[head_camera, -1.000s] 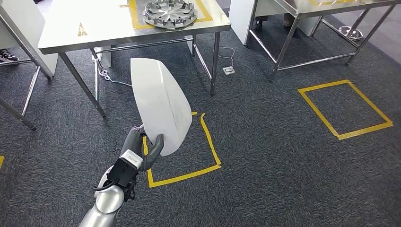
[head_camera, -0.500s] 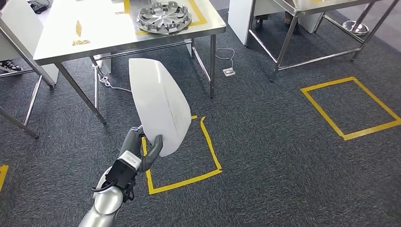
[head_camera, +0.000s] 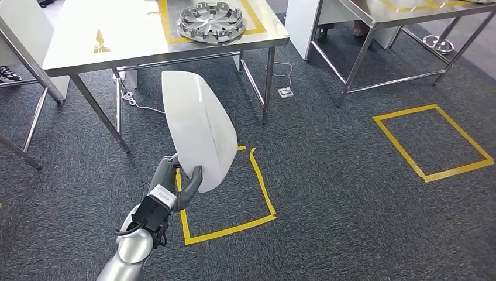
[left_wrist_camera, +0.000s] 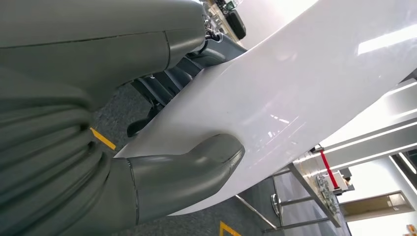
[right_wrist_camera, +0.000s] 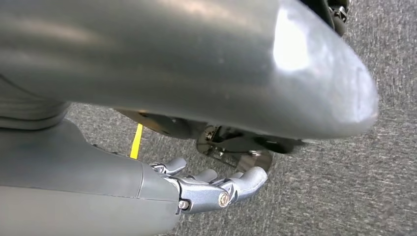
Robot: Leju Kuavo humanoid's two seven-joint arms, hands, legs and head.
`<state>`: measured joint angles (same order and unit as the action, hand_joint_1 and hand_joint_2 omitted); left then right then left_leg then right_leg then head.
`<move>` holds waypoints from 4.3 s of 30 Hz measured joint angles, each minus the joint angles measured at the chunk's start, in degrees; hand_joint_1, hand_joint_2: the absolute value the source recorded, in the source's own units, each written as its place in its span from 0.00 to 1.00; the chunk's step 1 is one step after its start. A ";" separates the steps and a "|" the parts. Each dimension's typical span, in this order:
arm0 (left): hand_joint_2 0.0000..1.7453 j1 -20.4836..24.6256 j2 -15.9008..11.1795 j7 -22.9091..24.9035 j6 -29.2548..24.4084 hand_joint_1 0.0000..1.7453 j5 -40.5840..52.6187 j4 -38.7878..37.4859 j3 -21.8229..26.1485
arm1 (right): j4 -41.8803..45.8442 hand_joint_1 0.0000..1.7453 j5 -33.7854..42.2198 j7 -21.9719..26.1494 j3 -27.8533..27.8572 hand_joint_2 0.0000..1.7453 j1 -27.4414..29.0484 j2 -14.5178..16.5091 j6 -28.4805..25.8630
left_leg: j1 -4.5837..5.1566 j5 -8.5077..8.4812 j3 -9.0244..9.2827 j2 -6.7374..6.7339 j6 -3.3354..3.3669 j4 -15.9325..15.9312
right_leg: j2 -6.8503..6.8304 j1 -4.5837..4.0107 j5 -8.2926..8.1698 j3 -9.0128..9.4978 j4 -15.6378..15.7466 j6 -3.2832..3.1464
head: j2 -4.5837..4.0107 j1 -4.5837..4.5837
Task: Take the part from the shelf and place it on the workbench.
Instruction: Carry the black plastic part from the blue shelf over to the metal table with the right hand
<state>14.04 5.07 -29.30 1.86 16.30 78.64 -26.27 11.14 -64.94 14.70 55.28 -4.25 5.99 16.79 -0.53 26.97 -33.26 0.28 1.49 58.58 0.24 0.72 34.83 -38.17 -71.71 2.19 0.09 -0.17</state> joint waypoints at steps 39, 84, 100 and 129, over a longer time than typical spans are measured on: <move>1.00 1.08 0.09 -0.36 -0.07 1.00 0.32 -1.56 0.00 | 0.01 0.00 0.51 -0.03 0.94 0.00 0.09 0.02 0.52 | 0.35 2.05 1.62 0.19 -1.33 0.59 | -0.01 -0.67 -9.31 2.70 12.49 -1.69 | 0.00 0.09; 1.00 -3.04 -3.50 -0.16 -1.64 1.00 0.75 3.09 0.00 | 0.01 0.00 -0.78 0.19 0.96 0.00 -0.08 0.80 -0.06 | 0.38 -1.75 -1.86 -0.04 -2.23 1.05 | 0.12 -0.59 -5.42 7.66 13.25 -2.85 | 0.00 0.33; 1.00 -1.98 -3.33 -0.55 -1.25 1.00 0.97 3.11 0.00 | 0.06 0.00 0.36 0.34 1.20 0.00 -0.67 0.83 -0.82 | 0.39 2.43 2.01 0.12 -1.38 0.26 | -0.11 -0.63 -9.14 3.03 12.52 -1.77 | 0.00 -0.24; 1.00 -3.85 -3.34 1.82 -0.90 1.00 1.78 6.47 0.02 | 0.08 0.00 -0.81 -0.88 1.35 0.00 -0.69 1.25 0.32 | 0.35 1.99 1.69 0.34 -0.65 0.53 | -0.04 -0.62 -8.95 2.35 10.89 -1.41 | 0.00 -0.22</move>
<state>10.20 1.73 -27.48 0.96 18.08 85.11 -26.25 11.21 -65.75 13.82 56.63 -4.94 7.24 17.11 -0.18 28.96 -31.57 0.62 0.85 59.10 0.20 0.10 25.88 -35.82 -60.82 0.79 0.09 -0.39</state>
